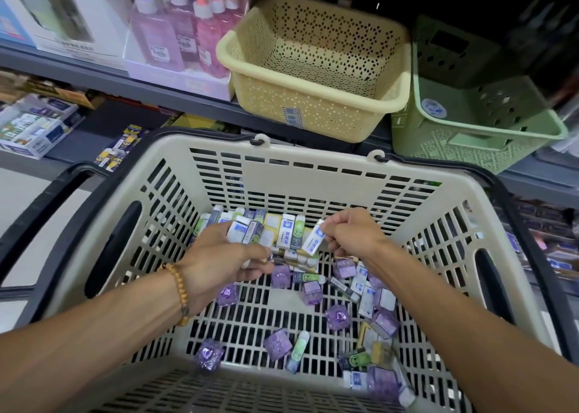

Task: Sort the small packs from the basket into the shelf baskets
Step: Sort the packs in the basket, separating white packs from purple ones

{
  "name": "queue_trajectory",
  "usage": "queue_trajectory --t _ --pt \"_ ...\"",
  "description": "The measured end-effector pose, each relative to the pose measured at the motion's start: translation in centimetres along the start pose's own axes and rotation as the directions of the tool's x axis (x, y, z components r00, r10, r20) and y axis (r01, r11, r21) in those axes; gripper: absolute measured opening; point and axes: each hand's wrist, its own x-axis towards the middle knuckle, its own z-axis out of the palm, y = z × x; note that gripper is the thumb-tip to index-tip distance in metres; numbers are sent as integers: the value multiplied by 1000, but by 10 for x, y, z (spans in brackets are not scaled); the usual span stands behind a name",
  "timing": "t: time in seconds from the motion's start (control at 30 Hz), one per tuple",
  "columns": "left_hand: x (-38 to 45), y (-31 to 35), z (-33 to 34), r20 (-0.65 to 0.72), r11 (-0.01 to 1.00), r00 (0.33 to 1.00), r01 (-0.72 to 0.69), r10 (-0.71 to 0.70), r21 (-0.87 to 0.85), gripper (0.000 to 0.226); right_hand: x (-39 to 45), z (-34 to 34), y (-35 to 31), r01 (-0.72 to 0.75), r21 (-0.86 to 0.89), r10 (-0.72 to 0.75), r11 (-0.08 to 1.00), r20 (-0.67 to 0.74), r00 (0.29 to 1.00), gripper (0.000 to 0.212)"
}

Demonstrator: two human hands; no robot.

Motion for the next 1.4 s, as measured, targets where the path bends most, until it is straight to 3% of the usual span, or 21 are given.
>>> queue_trajectory --t 0.07,0.17,0.27,0.4,0.47,0.67,0.87,0.97,1.07,1.13,1.23,1.3,1.4 --pt "0 0 0 2 1000 1000 5 -5 13 28 1 10 2 -8 70 8 998 -3 1000 11" --pt "1 -2 -3 10 1000 1000 21 -21 -7 44 0 12 4 10 60 -8 998 -28 1000 14" --pt "2 -2 -5 19 999 1000 25 -24 -31 49 -8 11 -4 157 -27 -159 987 -123 980 23" --pt "1 -1 -7 46 1000 999 -2 3 -22 26 -32 34 -26 236 83 -250 968 286 925 19" --pt "-2 -2 -11 49 1000 999 12 -11 -26 26 -33 45 -30 220 82 -235 972 362 902 11" --pt "-19 -8 -40 -132 982 978 145 -161 -120 36 -13 57 -46 114 152 -155 982 296 943 12" --pt "-30 -4 -59 -236 971 958 111 -160 -210 52 0 102 -68 138 123 -167 983 278 946 13" --pt "-30 -3 -62 -228 969 962 98 -151 -229 31 1 113 -70 169 70 -182 983 239 954 12" --pt "-27 -1 -61 -197 971 971 90 -135 -220 21 -8 108 -65 281 60 -287 958 197 937 17" --pt "-24 1 -58 -166 970 979 81 -121 -231 19 -18 100 -64 321 101 -336 942 314 888 16" --pt "-22 5 -50 -64 971 993 86 -103 -223 15 -28 94 -61 299 78 -298 951 490 819 17" --pt "-20 5 -47 -41 971 993 96 -108 -219 18 -28 90 -59 277 81 -282 957 474 834 9" --pt "-17 3 -48 -131 970 985 80 -112 -228 20 -20 80 -59 147 208 -215 967 360 908 12"
